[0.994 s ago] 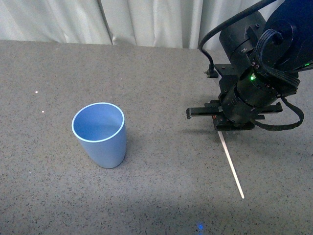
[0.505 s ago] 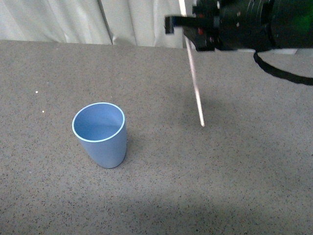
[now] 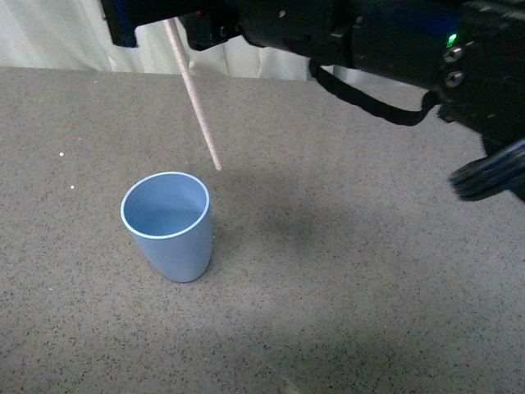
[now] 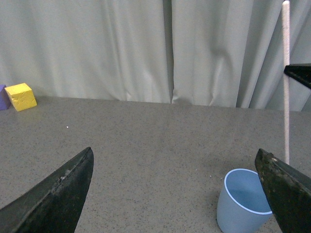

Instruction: Transfer chopsticks to blue cup

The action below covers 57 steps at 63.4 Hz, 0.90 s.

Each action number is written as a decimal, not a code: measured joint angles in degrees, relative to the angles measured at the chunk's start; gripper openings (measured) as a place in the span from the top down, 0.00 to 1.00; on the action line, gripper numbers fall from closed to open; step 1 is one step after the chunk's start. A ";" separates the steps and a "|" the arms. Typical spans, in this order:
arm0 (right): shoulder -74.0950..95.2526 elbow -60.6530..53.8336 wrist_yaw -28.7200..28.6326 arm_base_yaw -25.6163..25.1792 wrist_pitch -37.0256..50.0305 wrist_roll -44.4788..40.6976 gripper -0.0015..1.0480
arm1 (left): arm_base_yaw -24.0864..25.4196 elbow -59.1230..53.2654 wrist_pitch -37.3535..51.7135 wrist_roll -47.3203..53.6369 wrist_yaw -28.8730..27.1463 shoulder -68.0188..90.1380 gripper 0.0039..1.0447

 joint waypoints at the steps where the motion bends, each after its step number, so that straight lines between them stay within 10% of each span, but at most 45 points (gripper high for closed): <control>1: 0.61 0.37 -0.39 0.22 0.48 0.39 0.99 | 0.00 0.00 0.00 0.00 0.00 0.00 0.06; 50: 9.79 5.29 -3.34 3.56 -4.02 1.88 0.99 | 0.00 0.00 0.00 0.00 0.00 0.00 0.06; 57: 9.79 4.76 -3.28 3.39 -4.55 1.16 0.77 | 0.00 0.00 0.00 -0.02 0.00 0.00 0.06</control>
